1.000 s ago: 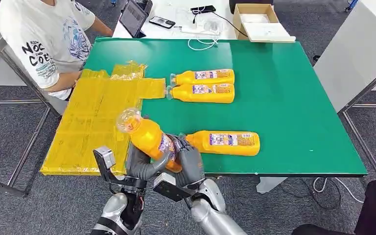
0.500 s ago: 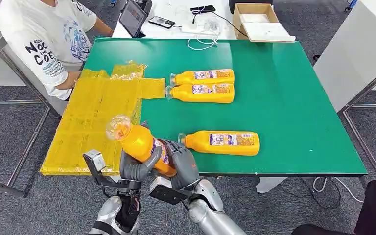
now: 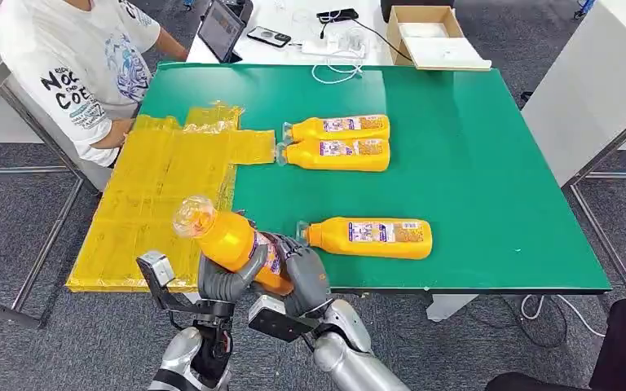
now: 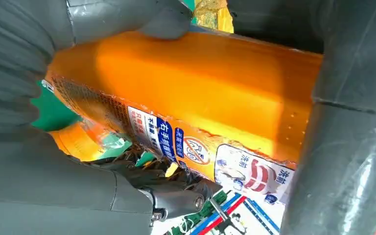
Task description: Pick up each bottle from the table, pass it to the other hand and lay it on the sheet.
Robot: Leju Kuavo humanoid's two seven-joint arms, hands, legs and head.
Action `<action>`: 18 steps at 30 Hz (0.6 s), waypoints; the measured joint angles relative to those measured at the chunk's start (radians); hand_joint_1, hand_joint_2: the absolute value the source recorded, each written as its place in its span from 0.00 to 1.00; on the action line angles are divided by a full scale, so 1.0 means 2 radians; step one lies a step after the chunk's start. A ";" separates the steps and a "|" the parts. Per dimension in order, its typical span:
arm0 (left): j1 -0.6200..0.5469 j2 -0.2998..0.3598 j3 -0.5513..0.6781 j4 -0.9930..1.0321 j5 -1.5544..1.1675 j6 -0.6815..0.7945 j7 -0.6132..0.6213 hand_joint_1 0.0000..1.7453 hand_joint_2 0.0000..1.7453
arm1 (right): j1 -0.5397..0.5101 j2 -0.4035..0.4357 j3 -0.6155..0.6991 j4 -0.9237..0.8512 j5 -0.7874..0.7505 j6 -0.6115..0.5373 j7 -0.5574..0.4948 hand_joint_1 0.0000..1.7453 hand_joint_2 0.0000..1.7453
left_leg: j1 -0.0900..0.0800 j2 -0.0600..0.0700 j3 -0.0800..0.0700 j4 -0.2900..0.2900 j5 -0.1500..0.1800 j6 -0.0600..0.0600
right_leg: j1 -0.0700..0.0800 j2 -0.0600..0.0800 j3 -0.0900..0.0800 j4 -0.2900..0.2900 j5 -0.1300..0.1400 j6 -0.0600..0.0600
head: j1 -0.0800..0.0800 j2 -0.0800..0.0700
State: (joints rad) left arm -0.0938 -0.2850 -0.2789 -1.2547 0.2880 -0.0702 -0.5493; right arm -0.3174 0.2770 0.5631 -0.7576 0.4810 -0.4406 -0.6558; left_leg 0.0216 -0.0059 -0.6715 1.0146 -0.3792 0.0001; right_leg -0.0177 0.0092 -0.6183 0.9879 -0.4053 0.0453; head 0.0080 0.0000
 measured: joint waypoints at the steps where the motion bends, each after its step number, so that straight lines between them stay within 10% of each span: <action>1: 0.000 0.000 0.000 0.000 0.000 0.000 0.000 1.00 1.00 | 0.000 0.000 0.000 0.000 0.000 0.000 0.000 0.00 0.00 | 0.000 0.000 0.000 0.000 0.000 0.000 | 0.000 0.000 0.000 0.000 0.000 0.000 | 0.000 0.000; 18: -0.050 0.000 0.015 -0.003 -0.131 0.180 -0.068 1.00 1.00 | 0.029 -0.013 -0.023 -0.103 -0.054 0.051 0.011 0.00 0.00 | 0.000 0.000 0.000 0.000 0.000 0.000 | 0.000 0.000 0.000 0.000 0.000 0.000 | 0.000 0.000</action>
State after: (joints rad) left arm -0.1942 -0.2846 -0.2496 -1.2604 0.0256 0.2894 -0.6863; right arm -0.2601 0.2518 0.5177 -0.9639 0.3724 -0.3380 -0.6340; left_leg 0.0216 -0.0062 -0.6721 1.0146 -0.3789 0.0001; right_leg -0.0175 0.0091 -0.6180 0.9880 -0.4050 0.0454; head 0.0080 0.0000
